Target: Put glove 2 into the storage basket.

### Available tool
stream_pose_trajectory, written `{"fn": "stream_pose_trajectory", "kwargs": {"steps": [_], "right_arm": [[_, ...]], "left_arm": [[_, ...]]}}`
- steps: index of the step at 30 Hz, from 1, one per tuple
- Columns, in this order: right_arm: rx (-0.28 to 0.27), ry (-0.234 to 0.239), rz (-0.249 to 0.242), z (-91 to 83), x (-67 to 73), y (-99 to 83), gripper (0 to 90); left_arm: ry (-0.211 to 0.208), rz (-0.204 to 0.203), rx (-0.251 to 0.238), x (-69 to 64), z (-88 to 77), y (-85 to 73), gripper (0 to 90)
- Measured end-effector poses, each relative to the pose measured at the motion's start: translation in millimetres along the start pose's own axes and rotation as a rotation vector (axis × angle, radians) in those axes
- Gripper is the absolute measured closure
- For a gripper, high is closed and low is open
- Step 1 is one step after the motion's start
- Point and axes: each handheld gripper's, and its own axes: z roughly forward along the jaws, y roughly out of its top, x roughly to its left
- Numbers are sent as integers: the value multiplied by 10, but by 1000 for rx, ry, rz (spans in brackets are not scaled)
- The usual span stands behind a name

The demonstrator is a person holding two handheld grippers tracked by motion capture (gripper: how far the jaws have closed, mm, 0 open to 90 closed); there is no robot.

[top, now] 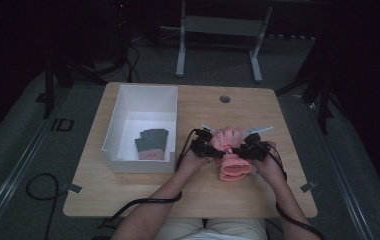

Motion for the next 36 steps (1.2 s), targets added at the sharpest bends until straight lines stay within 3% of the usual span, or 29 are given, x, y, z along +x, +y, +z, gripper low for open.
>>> {"fn": "stream_pose_trajectory", "kwargs": {"steps": [4, 8, 13, 22, 29, 34, 36], "right_arm": [[-23, 16, 17, -6, -1, -17, 709], [-62, 21, 36, -55, 2, -45, 738], [-109, 27, 50, -194, -8, -56, 756], [-195, 23, 45, -534, -12, -20, 763], [-277, 17, 14, -894, 94, 142, 764], [-318, 18, -5, -1060, 169, 249, 764], [-346, 22, -21, -1163, 235, 343, 764]], "left_arm": [[-10, -3, -5, -28, -27, 14, 696], [5, 16, -7, -107, -62, 47, 776], [-15, 54, -6, -260, -155, 125, 793], [-37, 127, -55, -544, -403, 285, 800], [-59, 181, -104, -738, -767, 442, 800], [-71, 202, -130, -803, -976, 515, 800], [-83, 212, -146, -822, -1136, 563, 800]]}}
